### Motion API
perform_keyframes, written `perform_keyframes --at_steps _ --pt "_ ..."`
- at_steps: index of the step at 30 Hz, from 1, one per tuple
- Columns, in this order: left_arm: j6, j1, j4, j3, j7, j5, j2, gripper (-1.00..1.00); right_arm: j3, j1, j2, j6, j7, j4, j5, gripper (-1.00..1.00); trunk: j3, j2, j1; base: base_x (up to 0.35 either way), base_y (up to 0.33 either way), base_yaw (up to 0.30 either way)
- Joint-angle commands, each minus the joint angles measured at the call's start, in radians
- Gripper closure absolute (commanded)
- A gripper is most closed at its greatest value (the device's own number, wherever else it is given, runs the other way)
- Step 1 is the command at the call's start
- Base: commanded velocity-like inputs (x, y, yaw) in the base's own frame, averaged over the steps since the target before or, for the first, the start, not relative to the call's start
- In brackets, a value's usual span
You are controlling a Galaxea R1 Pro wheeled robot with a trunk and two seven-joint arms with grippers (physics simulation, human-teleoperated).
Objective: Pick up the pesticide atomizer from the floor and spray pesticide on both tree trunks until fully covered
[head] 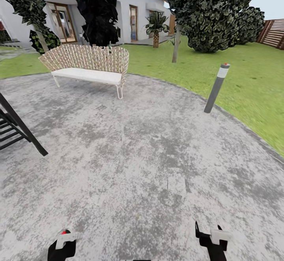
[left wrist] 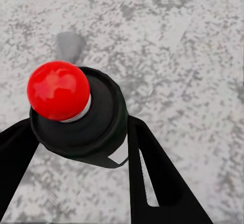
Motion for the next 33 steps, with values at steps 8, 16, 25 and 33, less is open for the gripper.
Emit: perform_keyframes --at_steps 8,16,25,33 --pt "-0.005 0.028 0.005 -0.004 0.008 0.007 -0.001 1.0 -0.002 0.001 0.005 0.0 0.003 0.029 0.004 -1.0 0.003 0.0 0.0 0.0 0.0 0.052" --pt "-0.005 0.056 0.012 -0.003 0.007 0.007 -0.003 1.0 -0.003 0.001 -0.006 -0.002 0.004 0.074 0.0 -1.0 0.006 0.0 0.0 0.22 0.0 0.0" --pt "-0.005 0.056 0.013 -0.003 0.007 0.007 -0.002 1.0 -0.003 0.001 -0.007 -0.003 0.004 0.1 0.002 -1.0 0.019 0.0 0.0 0.335 0.0 0.0" --pt "-0.005 0.056 0.013 -0.003 0.007 0.008 -0.002 1.0 -0.003 0.001 -0.007 -0.005 0.004 0.1 0.002 -1.0 0.032 0.0 0.0 0.338 0.0 0.0"
